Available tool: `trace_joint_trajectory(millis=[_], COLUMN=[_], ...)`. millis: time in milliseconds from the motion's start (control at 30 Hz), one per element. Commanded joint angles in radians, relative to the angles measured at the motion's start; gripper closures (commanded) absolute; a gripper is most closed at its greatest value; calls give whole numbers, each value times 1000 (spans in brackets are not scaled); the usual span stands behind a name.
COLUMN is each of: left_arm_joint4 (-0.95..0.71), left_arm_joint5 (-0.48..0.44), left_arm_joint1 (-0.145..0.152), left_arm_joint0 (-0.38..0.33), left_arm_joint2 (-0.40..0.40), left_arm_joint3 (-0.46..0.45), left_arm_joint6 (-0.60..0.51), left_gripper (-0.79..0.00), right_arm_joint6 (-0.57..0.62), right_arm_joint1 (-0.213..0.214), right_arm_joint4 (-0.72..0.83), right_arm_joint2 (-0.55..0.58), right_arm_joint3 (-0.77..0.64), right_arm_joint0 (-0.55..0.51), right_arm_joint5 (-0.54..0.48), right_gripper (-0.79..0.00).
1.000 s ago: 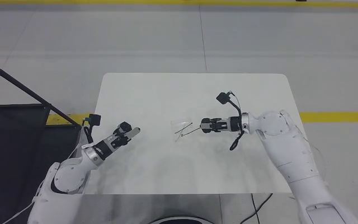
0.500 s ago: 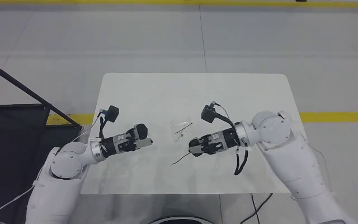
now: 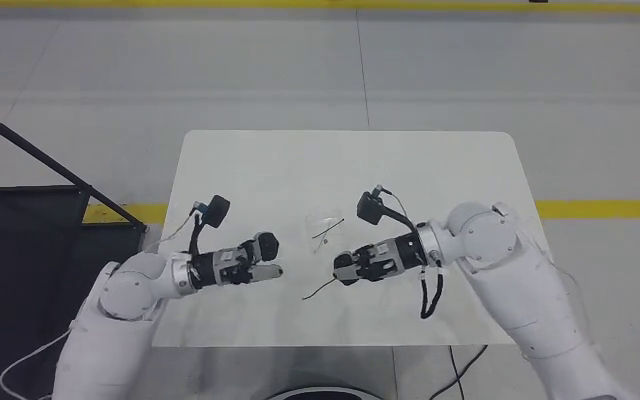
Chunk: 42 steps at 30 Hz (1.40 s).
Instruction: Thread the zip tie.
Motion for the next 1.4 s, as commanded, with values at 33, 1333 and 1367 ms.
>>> trace_joint_trajectory(millis=[33,1333,1367], left_arm_joint4=[2,11,9], left_arm_joint5=[23,-152,-153], left_arm_joint1=[14,184,186], left_arm_joint0=[-36,-207,-211], left_arm_joint2=[57,419,424], left_arm_joint3=[-12,78,79], left_arm_joint6=[-34,142,143], left_gripper=[-785,-292,-289], right_arm_joint6=[4,-10,-10], right_arm_joint1=[4,17,17], right_arm_joint4=[31,147,147], right_arm_joint2=[-15,-247,-250], right_arm_joint3=[13,147,147], right_arm_joint0=[19,213,215], right_arm_joint5=[3,-11,-11], right_gripper=[0,0,0])
